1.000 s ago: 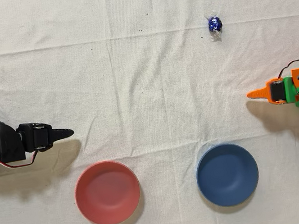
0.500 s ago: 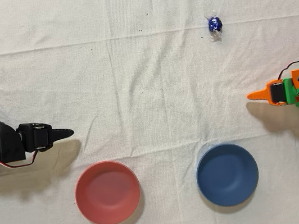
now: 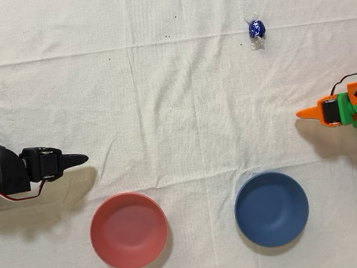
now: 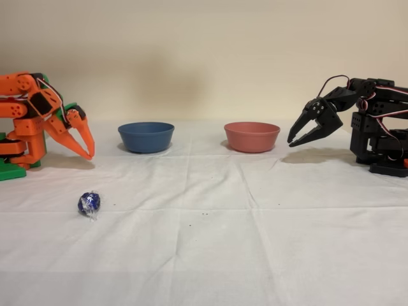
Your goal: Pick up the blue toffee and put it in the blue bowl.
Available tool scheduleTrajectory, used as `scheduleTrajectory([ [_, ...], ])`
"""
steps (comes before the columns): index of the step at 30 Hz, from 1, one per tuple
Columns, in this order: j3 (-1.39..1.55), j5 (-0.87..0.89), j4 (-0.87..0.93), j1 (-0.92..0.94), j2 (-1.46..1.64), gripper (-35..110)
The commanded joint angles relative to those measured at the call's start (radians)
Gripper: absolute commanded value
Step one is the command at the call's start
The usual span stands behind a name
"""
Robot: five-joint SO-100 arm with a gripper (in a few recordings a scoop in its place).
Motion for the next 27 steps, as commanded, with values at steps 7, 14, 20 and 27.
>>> scheduleTrajectory([
  [7,-0.460,0.037,0.003,0.057,-0.357,0],
  [14,-0.816,0.135,0.075,0.160,-0.704,0],
  [20,-1.035,0.193,0.183,0.244,-0.940,0],
  [27,-1.189,0.133,0.202,0.377,-1.158,0],
])
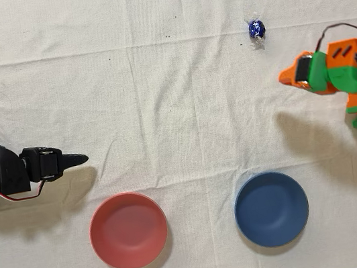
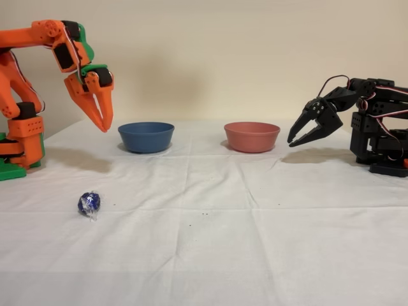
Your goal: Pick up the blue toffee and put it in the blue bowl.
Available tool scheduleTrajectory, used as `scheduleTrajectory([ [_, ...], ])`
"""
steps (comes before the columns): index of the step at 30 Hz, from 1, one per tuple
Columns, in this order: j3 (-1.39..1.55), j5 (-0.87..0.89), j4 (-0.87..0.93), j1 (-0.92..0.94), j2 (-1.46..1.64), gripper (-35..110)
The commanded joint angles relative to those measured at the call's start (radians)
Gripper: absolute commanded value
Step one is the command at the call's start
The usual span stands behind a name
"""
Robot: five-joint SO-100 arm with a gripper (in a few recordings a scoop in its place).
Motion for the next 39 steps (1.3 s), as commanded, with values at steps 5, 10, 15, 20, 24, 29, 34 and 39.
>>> scheduleTrajectory([
  [5,-0.207,-0.055,0.014,0.129,-0.163,0],
  [10,-0.261,-0.222,0.008,0.189,-0.244,0],
  [15,-0.249,-0.276,-0.006,0.232,-0.278,0],
  [20,-0.236,-0.279,-0.035,0.276,-0.319,0],
  [24,-0.229,-0.302,-0.067,0.324,-0.359,2],
  [29,-0.233,-0.308,-0.091,0.376,-0.411,6],
  [34,-0.229,-0.278,-0.101,0.400,-0.431,19],
  [39,-0.209,-0.279,-0.094,0.393,-0.437,29],
])
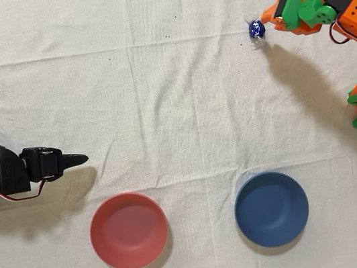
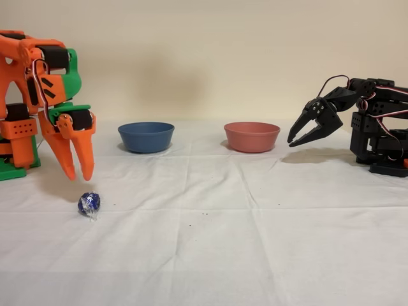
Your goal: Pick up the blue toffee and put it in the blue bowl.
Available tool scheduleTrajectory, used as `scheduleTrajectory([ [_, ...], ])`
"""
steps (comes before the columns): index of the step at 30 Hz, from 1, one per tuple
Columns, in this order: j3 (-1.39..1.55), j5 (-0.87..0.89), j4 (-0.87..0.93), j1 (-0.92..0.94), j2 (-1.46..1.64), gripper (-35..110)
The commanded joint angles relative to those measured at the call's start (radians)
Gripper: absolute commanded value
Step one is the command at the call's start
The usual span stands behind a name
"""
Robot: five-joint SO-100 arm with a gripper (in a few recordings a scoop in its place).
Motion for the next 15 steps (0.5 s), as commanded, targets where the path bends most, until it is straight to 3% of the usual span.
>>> scheduleTrajectory([
  [1,0.000,-0.002,0.005,0.003,0.021,30],
  [15,-0.005,0.110,0.000,-0.023,-0.057,36],
])
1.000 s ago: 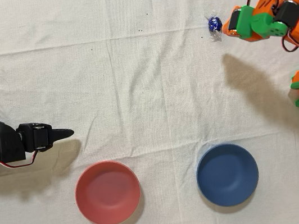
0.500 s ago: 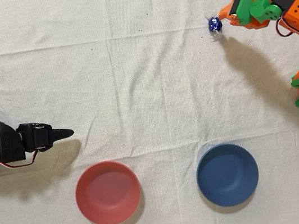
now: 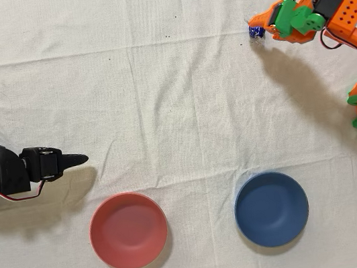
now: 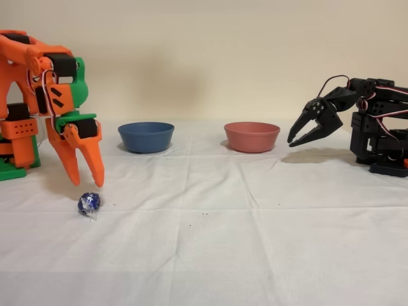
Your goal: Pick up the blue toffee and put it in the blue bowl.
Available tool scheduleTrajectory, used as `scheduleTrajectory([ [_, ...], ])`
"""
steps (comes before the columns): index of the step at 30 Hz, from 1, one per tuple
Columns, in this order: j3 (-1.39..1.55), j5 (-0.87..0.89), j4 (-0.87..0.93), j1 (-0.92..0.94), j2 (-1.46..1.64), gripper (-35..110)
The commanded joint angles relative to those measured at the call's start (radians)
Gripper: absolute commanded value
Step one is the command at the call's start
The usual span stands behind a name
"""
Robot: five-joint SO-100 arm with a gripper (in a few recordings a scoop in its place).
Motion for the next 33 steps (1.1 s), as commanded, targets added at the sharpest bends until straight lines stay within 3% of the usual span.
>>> scheduleTrajectory([
  [1,-0.031,0.012,-0.003,0.012,0.006,36],
  [33,-0.196,-0.025,-0.041,0.008,-0.210,35],
])
